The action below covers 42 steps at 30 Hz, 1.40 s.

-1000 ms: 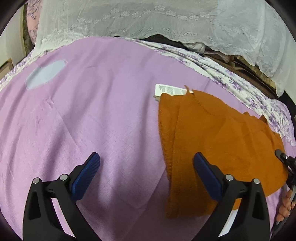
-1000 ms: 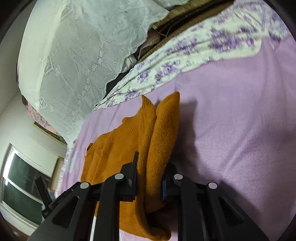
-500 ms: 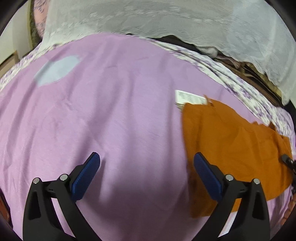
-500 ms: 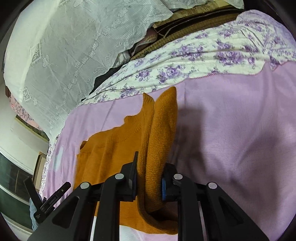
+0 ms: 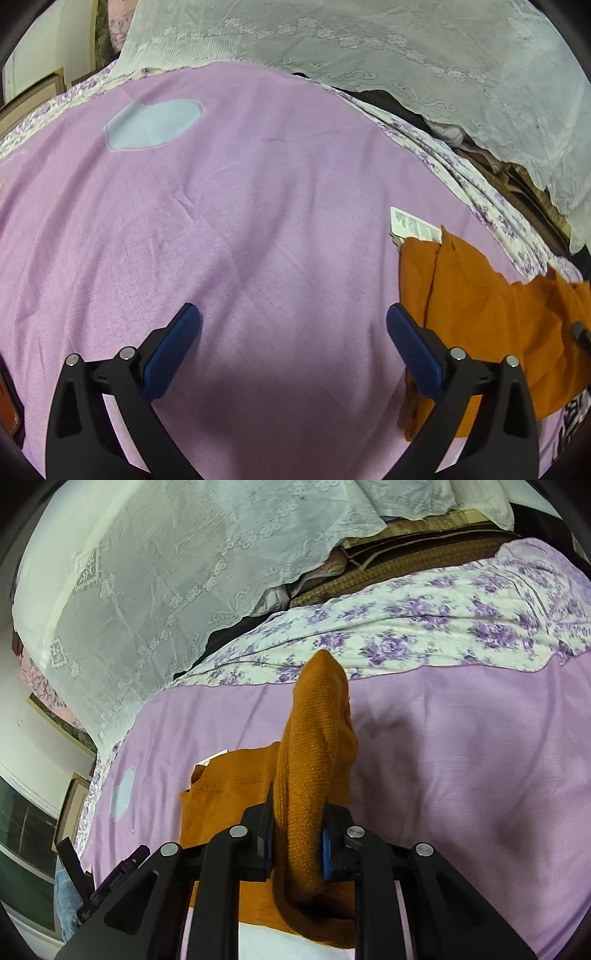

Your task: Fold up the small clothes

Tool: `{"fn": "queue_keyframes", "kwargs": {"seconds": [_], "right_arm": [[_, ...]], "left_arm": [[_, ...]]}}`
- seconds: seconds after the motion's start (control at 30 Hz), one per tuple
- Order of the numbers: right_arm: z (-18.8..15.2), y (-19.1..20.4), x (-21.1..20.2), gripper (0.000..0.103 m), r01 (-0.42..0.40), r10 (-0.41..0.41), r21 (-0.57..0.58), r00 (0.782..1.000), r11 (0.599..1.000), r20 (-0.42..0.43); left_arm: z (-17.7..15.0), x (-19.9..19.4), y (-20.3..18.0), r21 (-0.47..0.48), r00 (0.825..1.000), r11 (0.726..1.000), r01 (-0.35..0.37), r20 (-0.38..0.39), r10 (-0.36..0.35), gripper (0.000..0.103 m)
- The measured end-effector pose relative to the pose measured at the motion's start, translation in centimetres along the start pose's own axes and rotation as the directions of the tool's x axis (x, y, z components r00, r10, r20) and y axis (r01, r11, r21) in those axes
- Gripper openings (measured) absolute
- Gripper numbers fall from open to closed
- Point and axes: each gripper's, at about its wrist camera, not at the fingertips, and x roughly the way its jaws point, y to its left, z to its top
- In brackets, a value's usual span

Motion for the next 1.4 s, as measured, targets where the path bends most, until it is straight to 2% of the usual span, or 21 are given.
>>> {"fn": "queue_keyframes", "kwargs": {"seconds": [0.13, 0.6, 0.87, 1.07, 1.13, 1.2, 1.23, 1.3, 1.4], "right_arm": [[0.0, 1.8, 0.2, 0.018, -0.016, 0.016, -0.011, 1.0, 1.0, -0.012], [-1.4, 9.8, 3.2, 0.016, -0.047, 0.042, -0.082, 0.997, 0.996, -0.065], [-3.7, 14.2, 6.9, 0.014, -0.056, 0.04, -0.135, 0.993, 0.989, -0.115], [-7.5, 16.7, 10.7, 0.014, -0.061, 0.015, -0.209, 0.976, 0.976, -0.215], [-8.5, 17.2, 11.9, 0.025, -0.056, -0.011, -0.266, 0.969, 0.962, -0.245], [-9.0, 17.5, 11.9, 0.026, -0.053, -0.022, -0.311, 0.973, 0.949, -0.231], [-9.0, 17.7, 11.7, 0.031, -0.058, -0.021, -0.329, 0.973, 0.942, -0.231], [-8.8, 17.8, 10.6, 0.039, -0.104, 0.024, -0.331, 0.971, 0.938, -0.237], [-8.6, 17.8, 7.8, 0.04, -0.166, 0.088, -0.353, 0.97, 0.921, -0.227]], "left_arm": [[-0.2, -0.9, -0.2, 0.01, 1.0, 1.0, 0.006, 0.023, -0.006, 0.099], [0.5, -2.1, 1.6, -0.08, 0.998, 0.995, 0.065, 0.033, -0.062, 0.099], [0.8, -2.2, 2.6, -0.123, 0.996, 0.988, 0.091, 0.026, -0.089, 0.099], [1.0, -2.1, 3.0, -0.141, 0.995, 0.985, 0.097, 0.022, -0.095, 0.099], [1.0, -1.8, 3.1, -0.146, 0.995, 0.985, 0.096, 0.015, -0.094, 0.099], [1.0, -1.6, 3.1, -0.146, 0.996, 0.985, 0.092, 0.008, -0.092, 0.099], [1.1, -1.5, 3.1, -0.145, 0.996, 0.985, 0.091, 0.006, -0.091, 0.099], [1.1, -1.3, 3.1, -0.14, 0.996, 0.986, 0.088, 0.001, -0.089, 0.099], [1.0, -1.2, 3.0, -0.134, 0.996, 0.988, 0.082, -0.005, -0.084, 0.099]]}}
